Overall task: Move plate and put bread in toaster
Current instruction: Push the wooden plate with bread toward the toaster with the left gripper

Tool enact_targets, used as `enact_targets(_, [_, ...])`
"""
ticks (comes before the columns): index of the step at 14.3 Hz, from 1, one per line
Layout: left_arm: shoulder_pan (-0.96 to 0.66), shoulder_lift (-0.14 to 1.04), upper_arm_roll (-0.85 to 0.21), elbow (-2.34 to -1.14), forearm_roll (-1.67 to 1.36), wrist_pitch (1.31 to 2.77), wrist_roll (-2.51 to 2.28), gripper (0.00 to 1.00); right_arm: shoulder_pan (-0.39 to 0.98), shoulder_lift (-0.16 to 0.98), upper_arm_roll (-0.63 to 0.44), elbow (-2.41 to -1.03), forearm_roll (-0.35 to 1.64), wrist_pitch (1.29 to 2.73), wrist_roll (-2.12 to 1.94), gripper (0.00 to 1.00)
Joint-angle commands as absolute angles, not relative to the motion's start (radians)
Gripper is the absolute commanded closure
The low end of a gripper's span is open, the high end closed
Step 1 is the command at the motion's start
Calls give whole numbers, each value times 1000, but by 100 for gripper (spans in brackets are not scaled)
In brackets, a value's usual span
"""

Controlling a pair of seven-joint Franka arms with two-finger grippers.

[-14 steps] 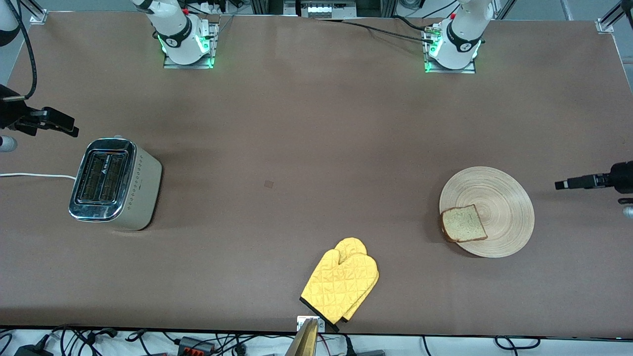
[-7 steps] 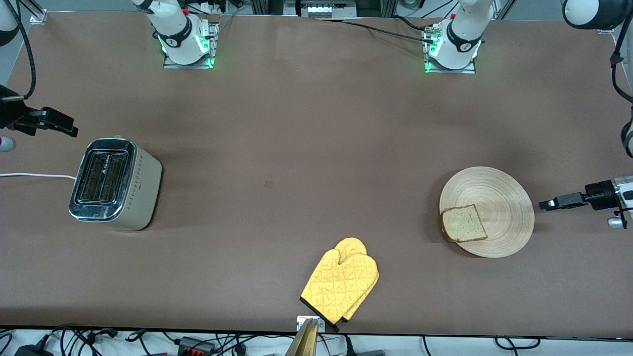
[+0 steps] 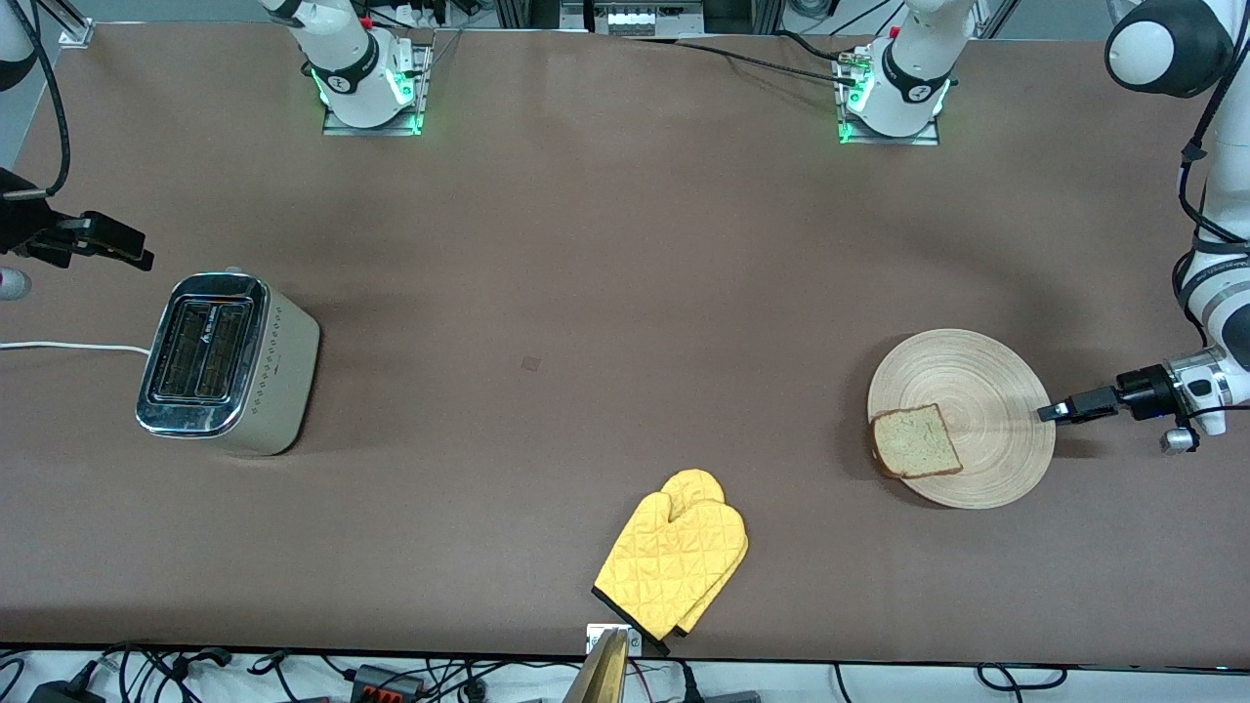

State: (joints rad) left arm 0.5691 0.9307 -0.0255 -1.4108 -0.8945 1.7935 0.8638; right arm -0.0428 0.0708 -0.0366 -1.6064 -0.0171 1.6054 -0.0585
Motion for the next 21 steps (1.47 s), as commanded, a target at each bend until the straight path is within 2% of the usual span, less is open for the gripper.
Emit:
enact_targets(1, [580, 951, -32, -1384, -914, 1776, 885, 61, -51, 78, -34, -1585, -3, 1589, -57, 0])
enact_targets(3, [581, 951, -31, -1384, -905, 1773, 887, 80, -51, 78, -34, -1585, -3, 1588, -57, 0])
enact_targets(5, [581, 954, -32, -1384, -904, 1773, 897, 90, -51, 78, -34, -1585, -3, 1589, -57, 0])
enact_targets(8, [581, 954, -32, -1384, -904, 1773, 900, 99, -51, 78, -35, -1585, -3, 1589, -57, 0])
enact_targets(11, [580, 947, -44, -1381, -907, 1737, 899, 99, -51, 78, -34, -1585, -3, 1591, -57, 0])
enact_targets(15, [566, 930, -102, -1381, -911, 1530, 894, 99, -51, 78, -35, -1585, -2, 1595, -58, 0])
enact_targets(17, [540, 934, -170, -1391, -902, 1520, 893, 99, -51, 78, -37, -1585, -2, 1595, -58, 0])
enact_targets(21, [340, 927, -170, -1401, -907, 1543, 888, 99, -51, 78, -38, -1585, -2, 1595, -58, 0])
